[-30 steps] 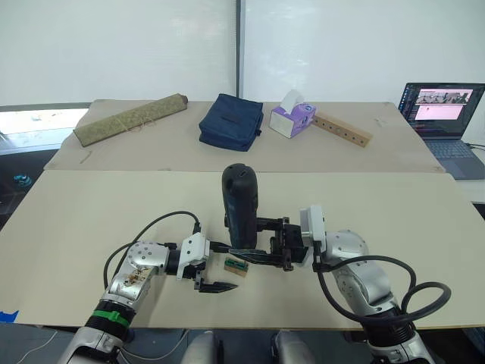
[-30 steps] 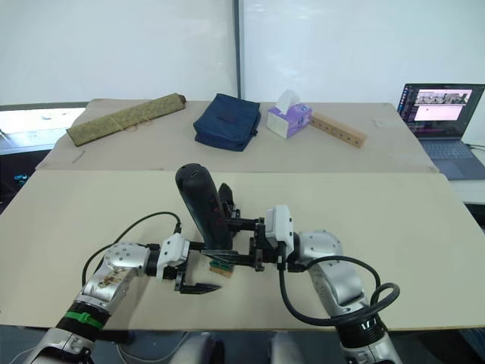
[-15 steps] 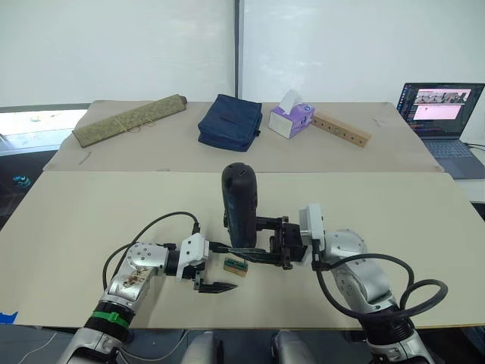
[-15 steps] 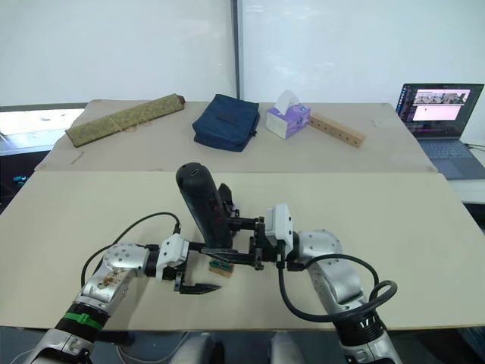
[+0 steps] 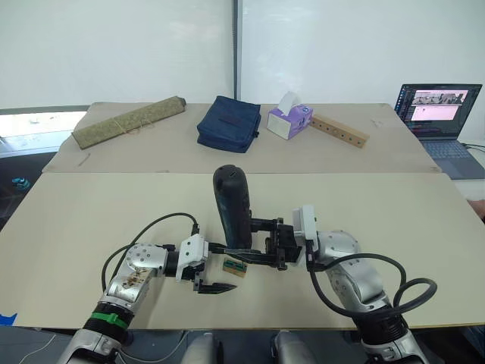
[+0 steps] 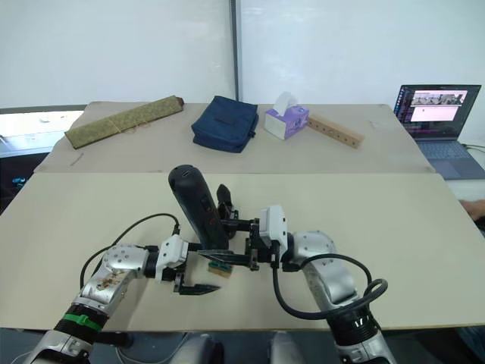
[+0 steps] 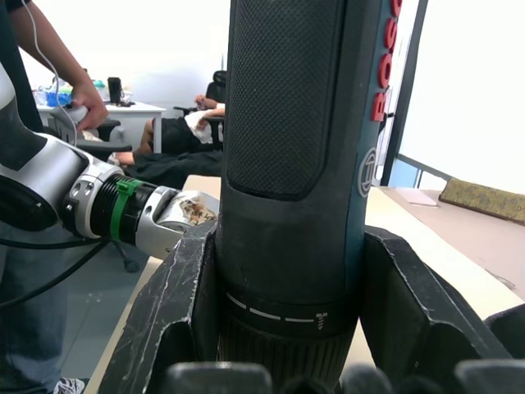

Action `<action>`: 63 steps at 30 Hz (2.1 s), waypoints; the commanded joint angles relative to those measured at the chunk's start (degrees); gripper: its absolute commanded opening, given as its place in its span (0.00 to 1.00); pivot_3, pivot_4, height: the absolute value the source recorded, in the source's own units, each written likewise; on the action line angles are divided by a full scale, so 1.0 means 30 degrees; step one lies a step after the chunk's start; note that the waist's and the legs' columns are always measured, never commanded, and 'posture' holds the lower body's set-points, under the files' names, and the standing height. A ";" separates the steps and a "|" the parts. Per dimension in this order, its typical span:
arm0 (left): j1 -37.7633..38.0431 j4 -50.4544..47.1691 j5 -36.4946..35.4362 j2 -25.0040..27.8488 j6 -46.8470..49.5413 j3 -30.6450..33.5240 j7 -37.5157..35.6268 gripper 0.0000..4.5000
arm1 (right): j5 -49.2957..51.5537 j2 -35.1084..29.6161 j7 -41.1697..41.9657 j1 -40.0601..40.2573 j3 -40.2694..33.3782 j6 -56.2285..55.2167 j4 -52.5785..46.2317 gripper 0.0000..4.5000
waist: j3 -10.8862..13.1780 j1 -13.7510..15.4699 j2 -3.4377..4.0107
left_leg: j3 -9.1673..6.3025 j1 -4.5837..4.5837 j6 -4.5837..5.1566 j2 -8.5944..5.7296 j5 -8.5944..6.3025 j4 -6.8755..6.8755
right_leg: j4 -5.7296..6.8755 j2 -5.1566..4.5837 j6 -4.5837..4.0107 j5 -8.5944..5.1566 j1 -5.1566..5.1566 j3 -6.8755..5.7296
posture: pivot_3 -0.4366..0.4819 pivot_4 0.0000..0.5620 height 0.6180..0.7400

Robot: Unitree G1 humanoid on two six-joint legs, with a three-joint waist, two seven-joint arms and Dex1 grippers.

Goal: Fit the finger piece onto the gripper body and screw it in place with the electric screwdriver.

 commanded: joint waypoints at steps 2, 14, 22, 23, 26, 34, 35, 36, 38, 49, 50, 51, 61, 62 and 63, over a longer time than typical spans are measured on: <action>0.0307 0.0417 0.0399 0.0304 0.0126 -0.0273 -0.0042 1.00 | 0.0120 0.0071 0.0250 -0.0396 -0.0024 -0.0609 -0.0208 0.43 | 0.0000 -0.0015 0.0000 | 0.0000 0.0004 0.0000 0.0002 0.0000 -0.0004 | 0.0002 0.0002 -0.0001 -0.0001 0.0000 0.0000 | 0.48 0.27 1.00; 0.0507 -0.0308 -0.0469 0.0521 0.0225 0.0443 -0.0129 1.00 | 0.1216 -0.0269 0.0483 -0.1065 -0.0593 0.0148 -0.1458 0.43 | 0.0001 -0.0028 -0.0001 | -0.0004 -0.0002 -0.0001 0.0004 0.0000 -0.0004 | 0.0002 0.0000 -0.0003 -0.0001 -0.0006 0.0000 | 0.48 0.27 1.00; 0.0949 -0.2032 -0.2436 0.1421 0.1043 0.1905 -0.0569 1.00 | 0.2652 -0.0788 0.0082 -0.1597 -0.1133 0.1782 -0.2860 0.43 | 0.0015 0.0001 -0.0007 | -0.0026 -0.0034 -0.0001 0.0010 0.0000 -0.0010 | -0.0003 -0.0021 -0.0006 -0.0003 -0.0031 -0.0017 | 0.48 0.27 1.00; 0.1011 -0.2236 -0.2587 0.1526 0.1001 0.2043 -0.0616 1.00 | 0.2777 -0.0853 0.0051 -0.1634 -0.1170 0.1922 -0.3007 0.43 | 0.0015 0.0008 -0.0006 | -0.0028 -0.0035 -0.0001 0.0009 0.0000 -0.0010 | -0.0007 -0.0025 -0.0007 -0.0003 -0.0031 -0.0019 | 0.48 0.27 1.00; 0.1265 -0.3402 -0.3594 0.1714 0.1561 0.2761 -0.0609 1.00 | 0.3161 -0.1038 -0.0151 -0.1819 -0.1351 0.2351 -0.3474 0.43 | 0.0015 0.0034 -0.0006 | -0.0030 -0.0040 -0.0002 0.0008 -0.0001 -0.0013 | -0.0025 -0.0039 -0.0006 -0.0003 -0.0025 -0.0025 | 0.48 0.27 1.00; 0.2095 -0.6908 -0.6648 0.2715 0.4670 0.4526 -0.0291 1.00 | 0.4595 -0.1642 -0.1229 -0.2416 -0.2456 0.3855 -0.4927 0.43 | 0.0024 0.0012 -0.0009 | -0.0034 -0.0049 -0.0003 0.0020 -0.0002 -0.0018 | -0.0031 -0.0048 -0.0008 -0.0003 -0.0031 -0.0031 | 0.48 0.27 1.00; 0.2117 -0.7159 -0.6914 0.2839 0.5014 0.4797 -0.0158 1.00 | 0.4845 -0.1781 -0.1406 -0.2521 -0.2689 0.4096 -0.5096 0.43 | 0.0024 0.0012 -0.0009 | -0.0037 -0.0049 -0.0004 0.0022 -0.0002 -0.0018 | -0.0032 -0.0047 -0.0009 -0.0004 -0.0031 -0.0032 | 0.48 0.27 1.00; 0.2127 -0.7335 -0.7219 0.2975 0.5349 0.5057 -0.0080 1.00 | 0.5079 -0.1924 -0.1554 -0.2632 -0.2918 0.4311 -0.5217 0.43 | 0.0025 0.0015 -0.0007 | -0.0039 -0.0049 -0.0004 0.0024 -0.0002 -0.0018 | -0.0033 -0.0046 -0.0010 -0.0004 -0.0030 -0.0036 | 0.48 0.27 1.00; 0.2087 -0.7564 -0.7698 0.3123 0.5916 0.5500 0.0087 1.00 | 0.5450 -0.2142 -0.1810 -0.2834 -0.3299 0.4682 -0.5374 0.43 | 0.0026 0.0015 -0.0008 | -0.0039 -0.0049 -0.0004 0.0024 -0.0002 -0.0021 | -0.0033 -0.0045 -0.0011 -0.0005 -0.0030 -0.0038 | 0.48 0.27 1.00; -0.0329 -0.5840 -0.9020 0.3201 0.8383 0.7497 0.2088 1.00 | 0.6771 -0.3658 -0.2228 -0.4756 -0.5867 0.5859 -0.3379 0.43 | 0.0051 0.0038 -0.0025 | -0.0037 -0.0050 -0.0003 0.0008 -0.0002 -0.0022 | -0.0049 -0.0044 -0.0011 -0.0006 -0.0022 -0.0048 | 0.48 0.27 1.00; -0.0511 -0.5498 -0.8699 0.3220 0.8227 0.7360 0.2076 1.00 | 0.6705 -0.3670 -0.2166 -0.4929 -0.5941 0.5802 -0.3025 0.43 | 0.0051 0.0038 -0.0025 | -0.0035 -0.0050 -0.0003 0.0003 -0.0001 -0.0020 | -0.0049 -0.0042 -0.0011 -0.0005 -0.0022 -0.0047 | 0.48 0.27 1.00; -0.0636 -0.5256 -0.8504 0.3213 0.8061 0.7244 0.1956 1.00 | 0.6635 -0.3663 -0.2110 -0.5102 -0.5984 0.5742 -0.2702 0.43 | 0.0051 0.0037 -0.0025 | -0.0035 -0.0050 -0.0003 0.0002 -0.0001 -0.0021 | -0.0048 -0.0040 -0.0011 -0.0005 -0.0021 -0.0047 | 0.48 0.27 1.00; -0.2032 -0.2577 -0.6444 0.2785 0.6078 0.6009 0.0413 1.00 | 0.5861 -0.2567 -0.2297 -0.7631 -0.5779 0.5488 0.0863 0.43 | 0.0068 0.0014 -0.0025 | -0.0029 -0.0068 -0.0003 0.0000 -0.0001 -0.0032 | -0.0049 -0.0041 -0.0013 -0.0004 -0.0046 -0.0045 | 0.48 0.27 1.00; -0.2177 -0.2344 -0.6275 0.2676 0.5908 0.5882 0.0332 1.00 | 0.5707 -0.2343 -0.2421 -0.7902 -0.5680 0.5482 0.1161 0.43 | 0.0068 0.0015 -0.0025 | -0.0028 -0.0072 -0.0003 0.0000 -0.0001 -0.0030 | -0.0048 -0.0043 -0.0013 -0.0004 -0.0046 -0.0046 | 0.48 0.27 1.00; -0.2296 -0.2166 -0.6146 0.2569 0.5784 0.5800 0.0285 1.00 | 0.5620 -0.2172 -0.2454 -0.8061 -0.5635 0.5491 0.1361 0.43 | 0.0069 0.0015 -0.0023 | -0.0028 -0.0071 -0.0003 0.0000 -0.0001 -0.0030 | -0.0048 -0.0045 -0.0013 -0.0004 -0.0046 -0.0045 | 0.48 0.27 1.00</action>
